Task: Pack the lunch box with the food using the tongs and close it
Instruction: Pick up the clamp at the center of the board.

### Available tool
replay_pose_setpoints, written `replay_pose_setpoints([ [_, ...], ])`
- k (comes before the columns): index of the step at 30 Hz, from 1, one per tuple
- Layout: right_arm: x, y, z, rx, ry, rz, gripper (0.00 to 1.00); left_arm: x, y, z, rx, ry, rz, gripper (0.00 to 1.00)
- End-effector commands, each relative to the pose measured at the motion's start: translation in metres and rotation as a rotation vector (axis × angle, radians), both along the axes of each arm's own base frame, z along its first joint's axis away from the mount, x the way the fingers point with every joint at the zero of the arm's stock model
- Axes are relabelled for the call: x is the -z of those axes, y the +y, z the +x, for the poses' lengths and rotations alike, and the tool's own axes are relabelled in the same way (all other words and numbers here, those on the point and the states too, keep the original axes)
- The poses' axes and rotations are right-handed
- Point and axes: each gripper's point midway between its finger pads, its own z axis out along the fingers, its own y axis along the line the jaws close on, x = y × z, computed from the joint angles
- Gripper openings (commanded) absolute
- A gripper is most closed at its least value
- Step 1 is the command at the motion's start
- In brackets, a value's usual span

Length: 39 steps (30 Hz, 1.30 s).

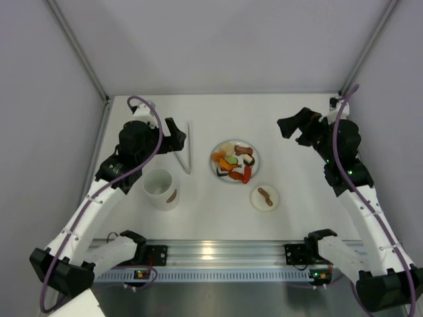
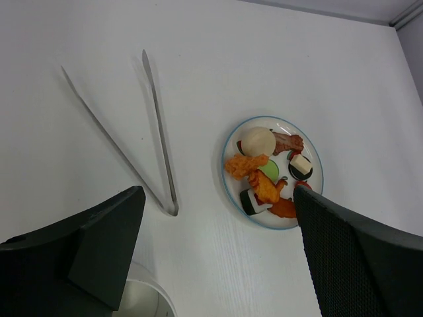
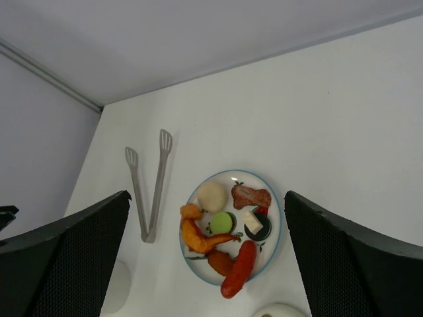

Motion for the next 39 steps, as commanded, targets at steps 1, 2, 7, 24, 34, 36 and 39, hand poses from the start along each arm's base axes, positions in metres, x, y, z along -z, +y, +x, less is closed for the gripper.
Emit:
replay_pose_setpoints([
  [1,-0.005,0.002,0.004,-0.016,-0.01,-0.022,1.0,-0.012,0.008,0.005,-0.046,-0.034,-0.014,0.99],
  [2,-0.002,0.006,0.005,-0.033,0.001,-0.023,1.0,-0.011,0.011,0.005,-0.061,-0.031,-0.014,0.99],
  [7,-0.002,0.034,0.019,-0.119,0.036,-0.061,0.99,-0.013,0.02,0.007,-0.098,-0.036,-0.012,0.99],
  [24,0.049,0.247,0.085,-0.356,0.167,-0.294,1.0,-0.037,0.084,0.011,-0.327,-0.109,-0.061,0.99],
  [34,0.14,0.345,0.105,-0.435,0.253,-0.414,0.99,-0.042,0.1,0.007,-0.386,-0.133,-0.055,0.99],
  [36,0.164,0.357,0.101,-0.439,0.269,-0.448,1.0,-0.043,0.101,0.006,-0.388,-0.135,-0.059,0.99],
  [39,0.19,0.365,0.095,-0.444,0.3,-0.464,1.0,-0.042,0.104,0.007,-0.398,-0.133,-0.06,0.99],
])
